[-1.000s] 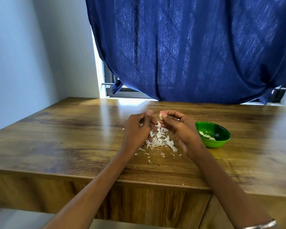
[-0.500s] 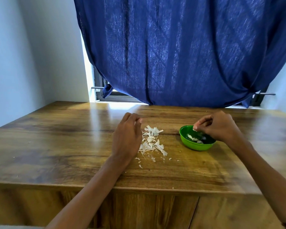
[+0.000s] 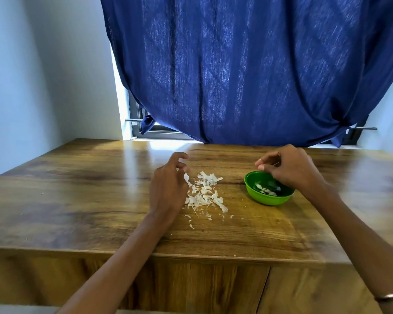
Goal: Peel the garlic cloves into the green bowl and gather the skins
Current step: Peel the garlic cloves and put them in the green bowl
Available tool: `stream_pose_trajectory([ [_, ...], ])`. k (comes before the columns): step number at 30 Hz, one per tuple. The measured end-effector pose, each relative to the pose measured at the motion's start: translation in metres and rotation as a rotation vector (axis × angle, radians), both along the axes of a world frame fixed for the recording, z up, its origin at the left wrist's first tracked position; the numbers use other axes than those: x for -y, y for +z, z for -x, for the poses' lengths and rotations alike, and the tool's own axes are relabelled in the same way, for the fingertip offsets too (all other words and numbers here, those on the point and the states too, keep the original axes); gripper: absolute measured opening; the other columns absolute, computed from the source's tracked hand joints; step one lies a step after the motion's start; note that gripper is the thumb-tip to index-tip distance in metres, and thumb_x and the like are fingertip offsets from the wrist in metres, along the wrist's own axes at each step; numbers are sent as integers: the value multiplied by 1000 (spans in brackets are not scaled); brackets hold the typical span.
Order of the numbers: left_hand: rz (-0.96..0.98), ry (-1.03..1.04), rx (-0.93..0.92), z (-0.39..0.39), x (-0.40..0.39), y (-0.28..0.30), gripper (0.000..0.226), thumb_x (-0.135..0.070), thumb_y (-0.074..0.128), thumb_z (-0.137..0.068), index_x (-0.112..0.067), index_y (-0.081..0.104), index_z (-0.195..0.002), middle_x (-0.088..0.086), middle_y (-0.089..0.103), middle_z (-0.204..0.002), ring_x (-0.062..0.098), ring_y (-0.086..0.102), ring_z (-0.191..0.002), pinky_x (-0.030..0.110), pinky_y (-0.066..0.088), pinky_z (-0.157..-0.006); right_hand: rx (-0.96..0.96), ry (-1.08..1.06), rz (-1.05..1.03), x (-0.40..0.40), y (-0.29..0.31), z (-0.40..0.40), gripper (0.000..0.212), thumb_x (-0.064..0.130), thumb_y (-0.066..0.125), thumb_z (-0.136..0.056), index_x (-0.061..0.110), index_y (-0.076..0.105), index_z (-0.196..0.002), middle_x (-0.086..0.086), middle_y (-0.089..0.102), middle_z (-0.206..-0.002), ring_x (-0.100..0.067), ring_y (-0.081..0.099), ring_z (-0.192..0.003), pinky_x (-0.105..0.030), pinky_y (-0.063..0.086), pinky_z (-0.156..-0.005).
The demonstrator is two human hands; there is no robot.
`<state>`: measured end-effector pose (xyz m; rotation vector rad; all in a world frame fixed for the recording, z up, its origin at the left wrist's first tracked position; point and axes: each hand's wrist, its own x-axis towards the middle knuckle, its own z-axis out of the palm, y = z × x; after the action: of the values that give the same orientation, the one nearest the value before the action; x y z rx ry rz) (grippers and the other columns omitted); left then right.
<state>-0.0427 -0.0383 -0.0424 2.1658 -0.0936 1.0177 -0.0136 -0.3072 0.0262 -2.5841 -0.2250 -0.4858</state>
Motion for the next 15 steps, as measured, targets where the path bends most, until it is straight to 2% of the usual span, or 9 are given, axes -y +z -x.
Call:
stream_pose_trajectory([
  [2,-4,29,16,-1,0,0,28,-4,57,-99,-22,63,-119,-17,71,-87,7,60,-72,24,37,-59,57,4,-30,-9,0,0,4,36,75,-89,37,76,-85,20,69,-81,-2,65,-86,-26,51,-70],
  [4,-3,56,52,-4,-5,1,18,-12,54,-103,-22,61,-117,-13,72,-85,13,66,-72,28,44,-62,98,39,-69,-22,-2,0,7,38,73,-90,34,76,-85,18,71,-80,-3,66,-85,-32,56,-77],
  [6,-12,53,93,-9,-16,2,13,-21,54,-106,-23,59,-117,-11,74,-86,19,71,-70,33,52,-69,103,93,-95,-38,-3,1,4,30,73,-91,34,76,-90,19,71,-82,0,66,-84,-28,55,-78],
  [8,-20,38,127,-16,-34,2,16,-27,59,-104,-23,58,-119,-9,77,-91,19,73,-68,38,57,-77,94,147,-112,-56,-5,-2,16,20,73,-91,35,74,-97,19,71,-90,2,65,-86,-22,52,-75],
  [10,20,66,152,-21,-54,3,24,-30,68,-99,-21,60,-120,-7,79,-95,10,70,-63,40,59,-82,70,185,-126,-75,-5,-7,21,15,71,-92,35,72,-98,17,70,-94,3,63,-86,-15,47,-69],
  [12,121,89,162,-25,-66,4,36,-33,77,-91,-17,62,-120,-14,76,-92,-5,61,-56,30,57,-80,39,202,-97,-95,-6,-13,20,15,71,-92,34,73,-99,17,67,-93,4,61,-82,-12,41,-64],
  [14,147,70,131,-29,-66,3,40,-36,78,-89,-18,62,-121,-25,68,-85,-7,62,-53,24,55,-77,23,232,-13,-111,-10,-18,19,13,72,-91,32,75,-95,19,65,-86,4,60,-76,-12,42,-61],
  [15,124,44,110,-30,-64,1,37,-38,75,-92,-20,61,-120,-25,67,-84,-5,64,-55,26,57,-77,3,246,29,-118,-13,-21,20,12,73,-90,32,74,-90,18,66,-84,3,61,-75,-15,48,-62],
])
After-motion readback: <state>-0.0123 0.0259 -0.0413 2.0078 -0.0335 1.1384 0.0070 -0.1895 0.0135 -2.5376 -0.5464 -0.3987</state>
